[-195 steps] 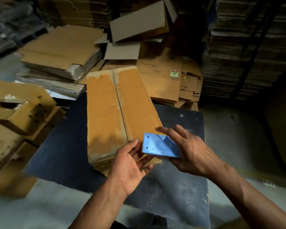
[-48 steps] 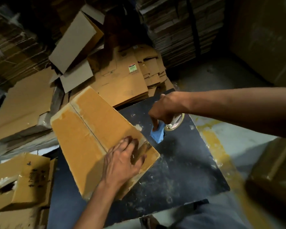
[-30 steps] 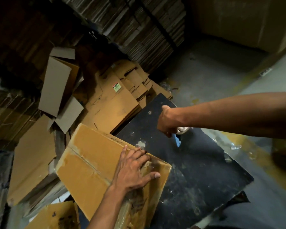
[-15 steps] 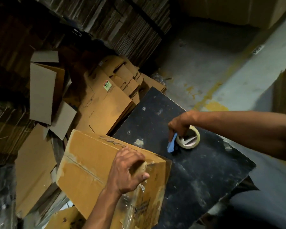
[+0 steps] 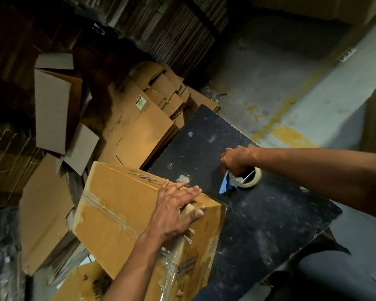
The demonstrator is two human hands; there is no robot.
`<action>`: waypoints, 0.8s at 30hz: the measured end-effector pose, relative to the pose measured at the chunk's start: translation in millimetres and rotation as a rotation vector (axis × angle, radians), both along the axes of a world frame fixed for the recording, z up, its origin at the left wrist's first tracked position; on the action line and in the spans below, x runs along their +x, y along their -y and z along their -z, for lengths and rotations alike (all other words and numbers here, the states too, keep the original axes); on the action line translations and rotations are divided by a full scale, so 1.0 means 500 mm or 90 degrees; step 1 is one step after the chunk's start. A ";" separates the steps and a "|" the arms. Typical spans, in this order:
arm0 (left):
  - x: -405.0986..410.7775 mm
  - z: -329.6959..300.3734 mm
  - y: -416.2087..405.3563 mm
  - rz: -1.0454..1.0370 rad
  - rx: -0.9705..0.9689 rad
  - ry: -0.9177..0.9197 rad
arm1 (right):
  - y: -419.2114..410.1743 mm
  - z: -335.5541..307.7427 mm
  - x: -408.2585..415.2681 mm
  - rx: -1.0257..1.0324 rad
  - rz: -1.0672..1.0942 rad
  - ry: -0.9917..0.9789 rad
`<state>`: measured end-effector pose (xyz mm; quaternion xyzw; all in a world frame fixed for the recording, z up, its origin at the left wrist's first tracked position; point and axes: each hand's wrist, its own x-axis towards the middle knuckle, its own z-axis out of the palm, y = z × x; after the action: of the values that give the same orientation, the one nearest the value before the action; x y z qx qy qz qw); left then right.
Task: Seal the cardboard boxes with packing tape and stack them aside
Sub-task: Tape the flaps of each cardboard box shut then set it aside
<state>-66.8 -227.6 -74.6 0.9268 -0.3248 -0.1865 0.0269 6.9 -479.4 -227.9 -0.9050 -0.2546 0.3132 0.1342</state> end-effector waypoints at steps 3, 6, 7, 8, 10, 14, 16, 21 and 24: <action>-0.001 0.009 -0.019 -0.086 -0.092 0.062 | 0.006 -0.019 -0.028 -0.018 0.022 0.057; -0.009 0.023 -0.031 -0.085 -0.115 0.102 | 0.009 -0.056 -0.066 0.030 0.079 0.119; -0.011 0.027 -0.031 -0.083 -0.114 0.113 | 0.006 -0.069 -0.086 0.078 0.103 0.149; -0.013 0.032 -0.029 -0.082 -0.109 0.121 | 0.000 -0.079 -0.112 0.163 0.148 0.160; -0.014 0.041 -0.028 -0.083 -0.119 0.133 | -0.022 -0.091 -0.184 0.381 0.279 0.138; -0.015 0.040 -0.031 -0.070 -0.135 0.148 | -0.126 -0.109 -0.343 0.621 0.424 0.070; -0.010 0.044 -0.034 -0.062 -0.135 0.158 | -0.192 -0.116 -0.392 0.693 0.511 0.045; -0.006 0.059 -0.038 -0.042 -0.149 0.172 | -0.331 -0.087 -0.436 0.719 0.634 0.161; -0.004 0.062 -0.039 -0.044 -0.144 0.160 | -0.394 -0.077 -0.439 0.689 0.688 0.221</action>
<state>-69.0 -208.1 -105.4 0.9445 -0.3125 -0.0307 0.0965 -212.4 -282.4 -189.4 -0.7483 0.0866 -0.1094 0.6485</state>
